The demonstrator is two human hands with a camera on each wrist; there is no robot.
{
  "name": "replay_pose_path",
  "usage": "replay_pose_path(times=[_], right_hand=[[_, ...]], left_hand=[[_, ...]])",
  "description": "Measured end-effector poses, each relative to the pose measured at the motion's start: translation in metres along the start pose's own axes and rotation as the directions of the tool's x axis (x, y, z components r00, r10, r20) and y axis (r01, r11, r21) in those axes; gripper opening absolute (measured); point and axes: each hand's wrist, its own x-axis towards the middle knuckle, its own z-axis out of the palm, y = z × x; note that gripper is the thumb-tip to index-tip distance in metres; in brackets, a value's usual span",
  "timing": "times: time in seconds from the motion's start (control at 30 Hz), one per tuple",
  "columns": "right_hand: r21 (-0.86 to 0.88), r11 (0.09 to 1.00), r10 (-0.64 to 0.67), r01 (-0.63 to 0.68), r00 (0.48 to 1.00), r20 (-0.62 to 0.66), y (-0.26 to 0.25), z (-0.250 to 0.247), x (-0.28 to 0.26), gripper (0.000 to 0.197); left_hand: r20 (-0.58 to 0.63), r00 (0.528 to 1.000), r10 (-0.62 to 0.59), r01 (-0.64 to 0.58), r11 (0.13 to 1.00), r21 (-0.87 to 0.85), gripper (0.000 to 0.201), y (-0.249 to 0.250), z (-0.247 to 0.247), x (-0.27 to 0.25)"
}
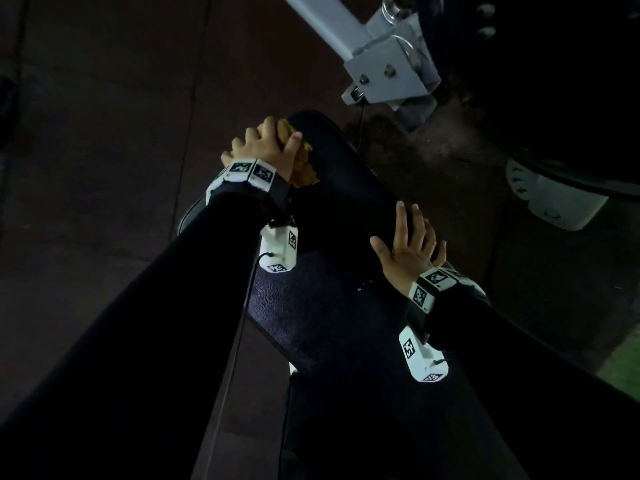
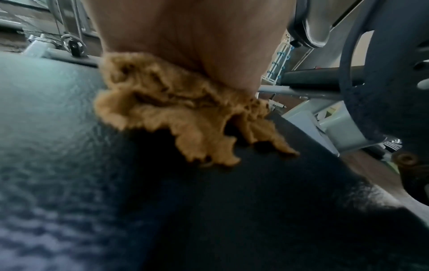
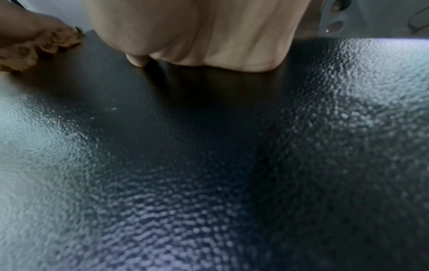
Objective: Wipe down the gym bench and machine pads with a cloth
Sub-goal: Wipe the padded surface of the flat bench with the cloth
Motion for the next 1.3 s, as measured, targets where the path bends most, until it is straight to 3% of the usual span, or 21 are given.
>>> replay_pose_path(times=[0.17,0.27,0.4,0.47,0.57,0.73,0.9,1.0,1.13,1.3], right_hand=[[0.022,1.000,-0.016,0.016,1.000,-0.001,0.001,-0.001,-0.001,0.066],[0.039,0.999,-0.026,0.026,1.000,-0.009,0.002,0.001,0.001,0.068],[0.045,0.998,-0.037,0.038,0.999,-0.019,0.003,0.003,0.003,0.068],[0.054,0.998,-0.032,0.032,0.999,-0.008,0.003,0.003,0.003,0.067],[0.055,0.998,-0.026,0.026,1.000,-0.011,0.003,0.003,0.003,0.068],[0.046,0.999,-0.029,0.029,1.000,-0.009,0.002,0.002,0.001,0.067],[0.046,0.998,-0.029,0.031,0.999,-0.032,0.003,0.003,0.002,0.067],[0.082,0.994,-0.061,0.067,0.995,-0.077,0.006,0.007,0.003,0.069],[0.101,0.992,-0.066,0.074,0.995,-0.078,0.008,0.008,0.006,0.069],[0.187,0.972,-0.136,0.143,0.989,-0.054,0.012,0.002,0.006,0.069]], left_hand=[[-0.112,0.992,0.066,-0.069,0.997,-0.026,0.067,-0.040,0.001,-0.024],[-0.110,0.994,0.015,-0.017,1.000,-0.013,0.067,-0.051,0.004,-0.030],[-0.072,0.996,-0.057,0.060,0.997,0.045,0.068,-0.021,0.004,-0.009],[-0.071,0.997,0.012,-0.008,0.998,0.058,0.069,0.001,0.007,0.001],[-0.072,0.975,0.209,-0.196,0.968,0.157,0.066,0.029,0.011,0.009],[0.029,0.887,0.461,-0.443,0.832,0.332,0.056,0.051,0.018,0.009],[0.173,0.698,0.695,-0.690,0.588,0.422,0.052,0.074,0.034,-0.026],[0.200,0.642,0.740,-0.745,0.542,0.389,0.049,0.083,0.047,-0.044],[0.186,0.643,0.743,-0.746,0.554,0.369,0.053,0.077,0.040,-0.033],[0.108,0.747,0.655,-0.644,0.674,0.362,0.052,0.076,0.044,-0.037]])
